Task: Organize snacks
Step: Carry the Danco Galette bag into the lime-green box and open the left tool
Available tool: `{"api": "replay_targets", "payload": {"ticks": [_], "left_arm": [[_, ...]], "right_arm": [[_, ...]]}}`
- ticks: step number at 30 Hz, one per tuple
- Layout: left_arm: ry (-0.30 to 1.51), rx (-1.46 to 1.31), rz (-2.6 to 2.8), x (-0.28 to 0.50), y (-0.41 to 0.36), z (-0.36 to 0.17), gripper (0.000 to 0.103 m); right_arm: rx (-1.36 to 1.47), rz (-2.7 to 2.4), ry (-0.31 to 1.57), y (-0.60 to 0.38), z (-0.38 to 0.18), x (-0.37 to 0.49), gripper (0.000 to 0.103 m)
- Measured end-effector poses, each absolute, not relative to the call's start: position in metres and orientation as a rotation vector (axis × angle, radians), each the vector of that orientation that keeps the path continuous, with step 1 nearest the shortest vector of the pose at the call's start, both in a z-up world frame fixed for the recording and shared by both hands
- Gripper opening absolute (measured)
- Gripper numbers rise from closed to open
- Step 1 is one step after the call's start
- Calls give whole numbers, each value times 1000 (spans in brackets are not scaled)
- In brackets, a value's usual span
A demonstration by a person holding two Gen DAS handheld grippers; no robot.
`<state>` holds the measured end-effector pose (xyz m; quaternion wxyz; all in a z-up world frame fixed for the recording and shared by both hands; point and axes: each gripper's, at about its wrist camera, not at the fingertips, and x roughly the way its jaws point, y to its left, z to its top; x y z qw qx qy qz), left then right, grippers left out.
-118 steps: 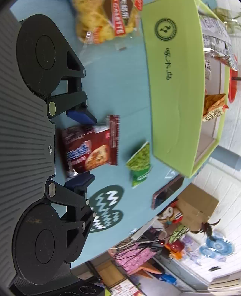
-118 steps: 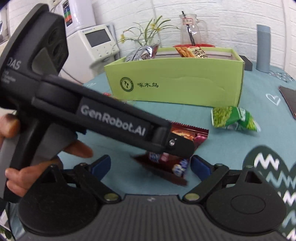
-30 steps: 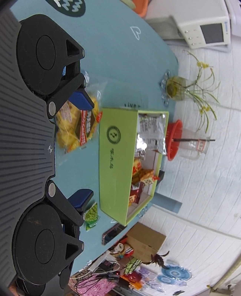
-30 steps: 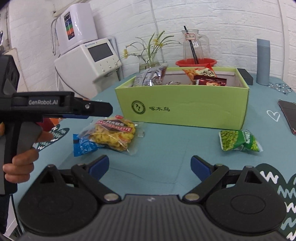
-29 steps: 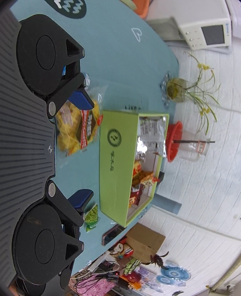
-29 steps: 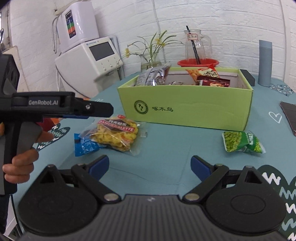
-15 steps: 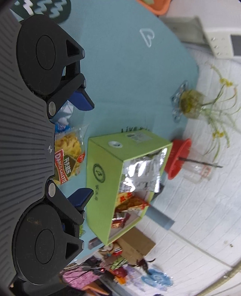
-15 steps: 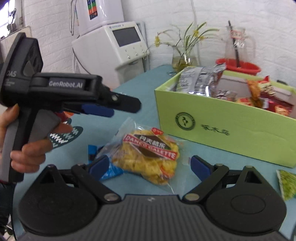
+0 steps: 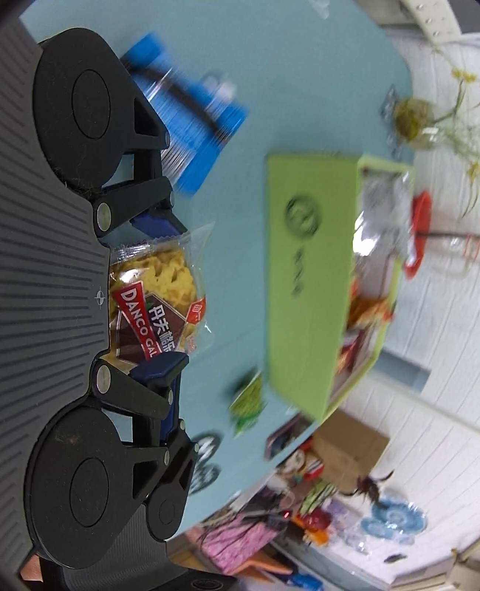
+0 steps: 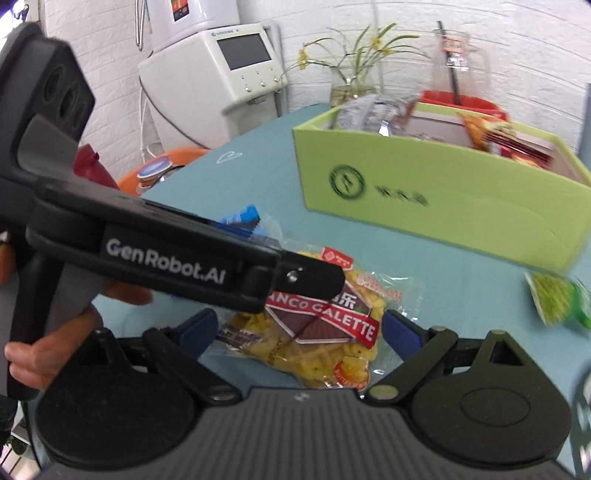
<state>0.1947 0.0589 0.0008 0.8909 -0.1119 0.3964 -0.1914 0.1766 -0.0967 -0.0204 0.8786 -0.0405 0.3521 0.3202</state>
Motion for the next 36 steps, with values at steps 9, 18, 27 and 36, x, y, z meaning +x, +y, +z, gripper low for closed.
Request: {"api": "replay_targets", "payload": {"ticks": [9, 18, 27, 36], "left_arm": [[794, -185, -378, 134, 12, -7, 70], [788, -261, -359, 109, 27, -9, 76], [826, -315, -418, 121, 20, -19, 80], [817, -259, -444, 128, 8, -20, 37]], "right_arm": [[-92, 545, 687, -155, -22, 107, 93], [-7, 554, 660, -173, -26, 106, 93], [31, 556, 693, -186, -34, 117, 93], [-30, 603, 660, -156, -40, 118, 89]]}}
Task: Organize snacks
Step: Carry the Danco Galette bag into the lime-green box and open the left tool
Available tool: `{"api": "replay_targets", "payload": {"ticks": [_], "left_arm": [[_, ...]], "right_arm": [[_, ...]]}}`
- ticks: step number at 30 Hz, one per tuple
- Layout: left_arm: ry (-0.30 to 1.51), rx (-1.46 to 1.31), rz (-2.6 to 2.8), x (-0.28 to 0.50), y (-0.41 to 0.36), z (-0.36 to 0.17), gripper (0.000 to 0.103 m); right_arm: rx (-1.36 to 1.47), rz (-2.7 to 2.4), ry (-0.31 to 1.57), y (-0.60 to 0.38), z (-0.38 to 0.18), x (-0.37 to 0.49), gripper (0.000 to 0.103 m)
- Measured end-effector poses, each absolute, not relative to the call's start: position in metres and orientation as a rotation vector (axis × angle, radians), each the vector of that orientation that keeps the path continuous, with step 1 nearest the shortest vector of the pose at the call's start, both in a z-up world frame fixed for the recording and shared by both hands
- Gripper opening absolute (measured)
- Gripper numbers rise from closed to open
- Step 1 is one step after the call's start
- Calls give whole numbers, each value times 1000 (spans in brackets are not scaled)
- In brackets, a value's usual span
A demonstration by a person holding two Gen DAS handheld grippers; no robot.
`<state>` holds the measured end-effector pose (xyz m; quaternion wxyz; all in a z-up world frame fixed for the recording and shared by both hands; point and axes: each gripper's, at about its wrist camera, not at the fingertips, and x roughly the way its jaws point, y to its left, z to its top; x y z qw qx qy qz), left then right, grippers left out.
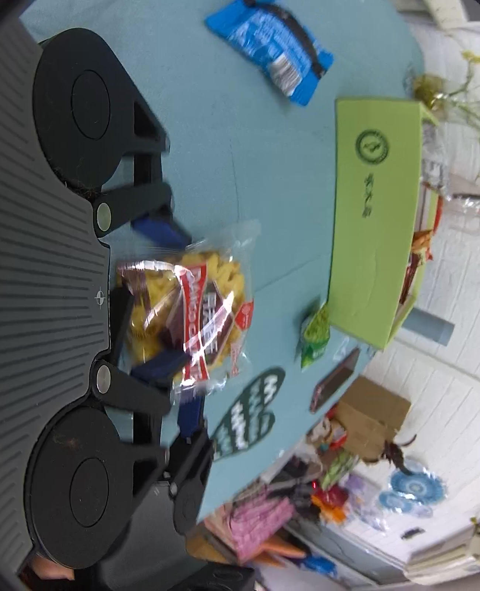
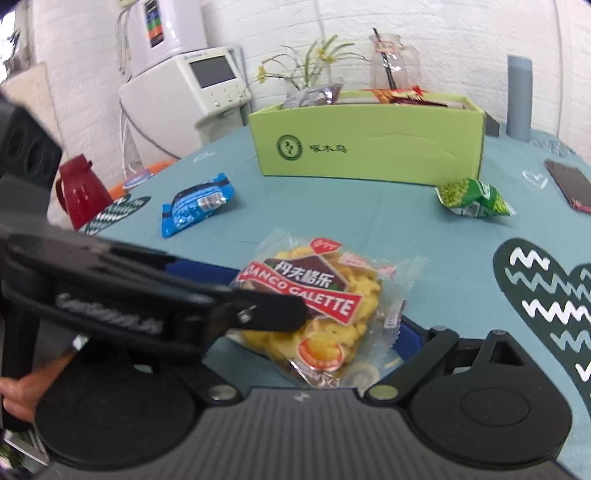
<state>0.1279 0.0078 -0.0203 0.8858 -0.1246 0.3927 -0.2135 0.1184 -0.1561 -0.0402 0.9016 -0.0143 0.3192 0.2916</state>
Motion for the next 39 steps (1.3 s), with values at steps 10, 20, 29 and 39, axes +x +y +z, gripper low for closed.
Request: {"api": "replay_targets", "payload": {"ticks": [10, 20, 29, 39], "left_arm": [[663, -265, -465, 203, 9, 61, 38], [663, -239, -368, 366, 27, 87, 43], [707, -167, -327, 399, 27, 39, 45], [666, -159, -338, 393, 21, 43, 73]], "right_arm": [[-116, 549, 425, -156, 38, 190, 87], [-102, 556, 472, -120, 61, 363, 85], [-76, 587, 620, -111, 10, 402, 90], [-61, 578, 640, -112, 7, 404, 93]]}}
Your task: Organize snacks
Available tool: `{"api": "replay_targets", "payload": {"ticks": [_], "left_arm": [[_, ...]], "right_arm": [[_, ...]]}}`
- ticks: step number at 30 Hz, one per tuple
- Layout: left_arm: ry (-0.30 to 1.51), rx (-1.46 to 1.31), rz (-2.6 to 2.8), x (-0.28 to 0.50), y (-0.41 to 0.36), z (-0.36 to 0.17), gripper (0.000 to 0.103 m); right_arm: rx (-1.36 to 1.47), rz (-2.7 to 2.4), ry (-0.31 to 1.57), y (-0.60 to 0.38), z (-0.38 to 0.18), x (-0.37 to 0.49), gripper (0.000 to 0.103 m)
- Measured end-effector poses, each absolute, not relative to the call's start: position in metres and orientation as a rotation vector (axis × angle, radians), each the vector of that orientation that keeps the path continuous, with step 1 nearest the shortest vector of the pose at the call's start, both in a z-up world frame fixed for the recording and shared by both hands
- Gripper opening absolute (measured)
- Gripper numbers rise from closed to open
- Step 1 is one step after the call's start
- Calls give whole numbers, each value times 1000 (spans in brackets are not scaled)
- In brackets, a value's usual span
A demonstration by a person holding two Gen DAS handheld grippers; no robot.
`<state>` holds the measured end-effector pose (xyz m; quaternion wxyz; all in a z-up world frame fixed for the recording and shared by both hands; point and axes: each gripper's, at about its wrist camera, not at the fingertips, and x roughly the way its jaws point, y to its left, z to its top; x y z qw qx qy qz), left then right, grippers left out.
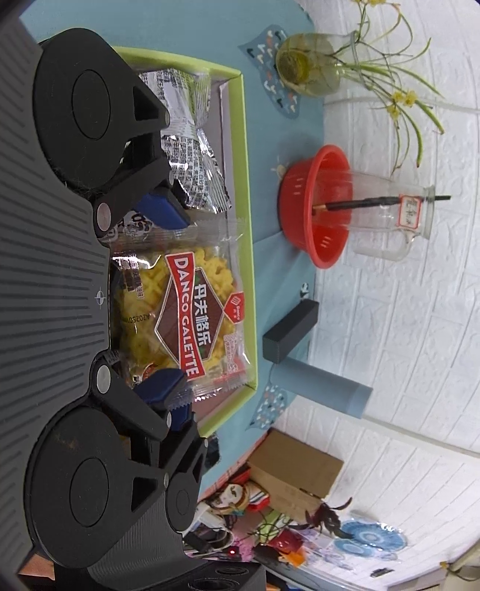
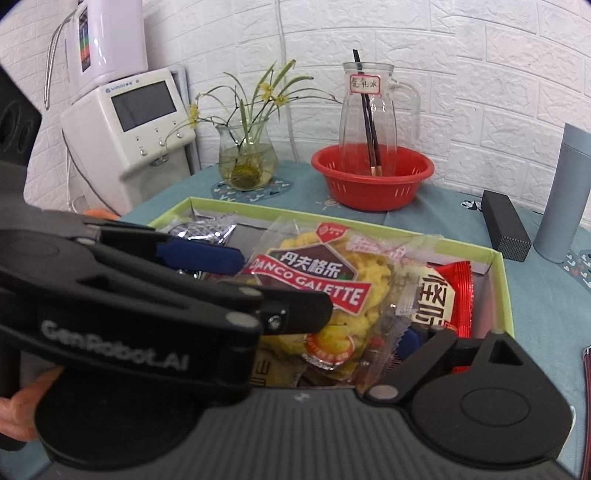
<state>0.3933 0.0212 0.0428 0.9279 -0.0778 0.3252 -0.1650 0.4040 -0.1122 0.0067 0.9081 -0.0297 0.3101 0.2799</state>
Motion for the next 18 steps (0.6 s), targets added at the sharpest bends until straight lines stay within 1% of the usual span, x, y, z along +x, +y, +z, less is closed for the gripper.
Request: {"api": "replay_targets", "payload": {"ticks": [3, 4, 6, 11, 14, 18], "left_arm": [[647, -173, -326, 384, 21, 52, 79], [628, -173, -325, 378, 22, 58, 83], [574, -159, -319, 359, 23, 72, 86], [460, -116, -305, 304, 26, 105, 92], [429, -108, -306, 266, 30, 114, 92], [448, -107, -296, 223, 43, 103, 92]], "right_arm": [[-33, 559, 629, -117, 17, 396, 93], [-25, 547, 608, -120, 24, 390, 93], [-6, 516, 554, -131, 39, 372, 93], [42, 479, 446, -156, 66, 306, 93], [67, 465, 435, -162, 64, 263, 93], [106, 504, 511, -153, 36, 221, 93]]}}
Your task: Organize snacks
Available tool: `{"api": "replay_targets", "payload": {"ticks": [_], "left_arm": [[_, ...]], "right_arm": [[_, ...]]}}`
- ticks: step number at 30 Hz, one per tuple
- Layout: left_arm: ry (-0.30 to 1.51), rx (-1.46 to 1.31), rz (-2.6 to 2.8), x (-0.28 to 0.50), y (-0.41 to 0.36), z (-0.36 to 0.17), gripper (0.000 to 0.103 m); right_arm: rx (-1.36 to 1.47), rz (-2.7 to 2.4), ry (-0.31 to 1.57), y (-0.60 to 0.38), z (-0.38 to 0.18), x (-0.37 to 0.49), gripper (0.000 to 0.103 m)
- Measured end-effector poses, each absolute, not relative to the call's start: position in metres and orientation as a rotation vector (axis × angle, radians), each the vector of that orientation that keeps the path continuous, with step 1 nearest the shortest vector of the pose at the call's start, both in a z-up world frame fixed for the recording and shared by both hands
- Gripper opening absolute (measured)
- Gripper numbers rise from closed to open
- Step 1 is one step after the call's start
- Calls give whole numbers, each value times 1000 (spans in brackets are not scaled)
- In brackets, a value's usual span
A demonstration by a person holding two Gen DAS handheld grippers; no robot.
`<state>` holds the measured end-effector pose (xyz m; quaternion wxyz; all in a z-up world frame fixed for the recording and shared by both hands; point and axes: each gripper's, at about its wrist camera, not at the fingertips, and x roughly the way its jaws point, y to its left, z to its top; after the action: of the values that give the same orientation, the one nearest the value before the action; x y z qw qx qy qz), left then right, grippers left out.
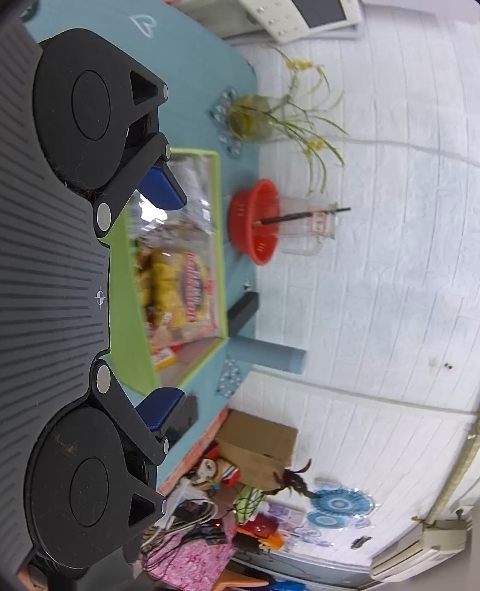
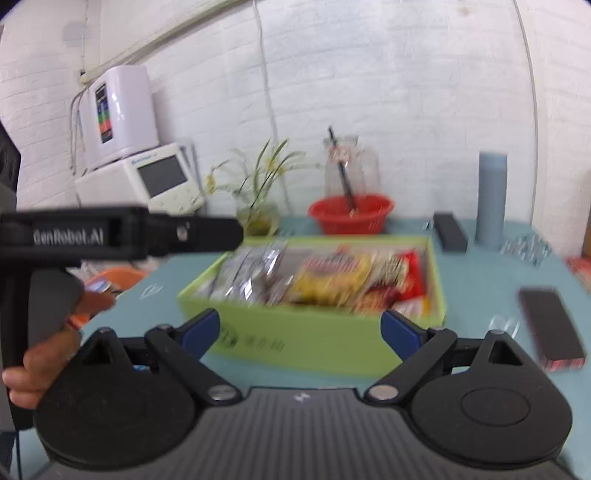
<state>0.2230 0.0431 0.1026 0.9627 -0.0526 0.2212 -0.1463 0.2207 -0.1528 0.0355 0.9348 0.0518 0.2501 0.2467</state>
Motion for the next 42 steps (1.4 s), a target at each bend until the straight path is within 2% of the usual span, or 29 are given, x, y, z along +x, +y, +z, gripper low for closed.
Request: {"api": "replay_targets", "payload": {"ticks": [8, 10, 15, 20, 21, 24, 36, 38, 42], "left_arm": [[548, -200, -128, 161, 143, 40, 90], [596, -289, -96, 164, 174, 26, 84], [682, -422, -144, 190, 214, 5, 80], [811, -391, -247, 220, 202, -13, 60], [831, -375, -267, 221, 197, -15, 52], [836, -336, -318, 212, 182, -15, 49], [814, -352, -410, 142, 73, -23, 50], [807, -330, -401, 132, 56, -22, 53], [772, -274, -293, 122, 48, -11, 70]], "right_arm": [[111, 669, 680, -88, -24, 168, 93], [65, 726, 705, -61, -27, 169, 93], [-3, 858, 745, -1, -28, 187, 93], [-84, 862, 773, 35, -31, 216, 93], [-100, 867, 778, 39, -30, 220, 93], [-129, 877, 770, 39, -26, 219, 93], [-154, 705, 702, -65, -28, 130, 93], [-134, 681, 697, -81, -29, 117, 93], [-128, 661, 640, -97, -18, 114, 93]]}}
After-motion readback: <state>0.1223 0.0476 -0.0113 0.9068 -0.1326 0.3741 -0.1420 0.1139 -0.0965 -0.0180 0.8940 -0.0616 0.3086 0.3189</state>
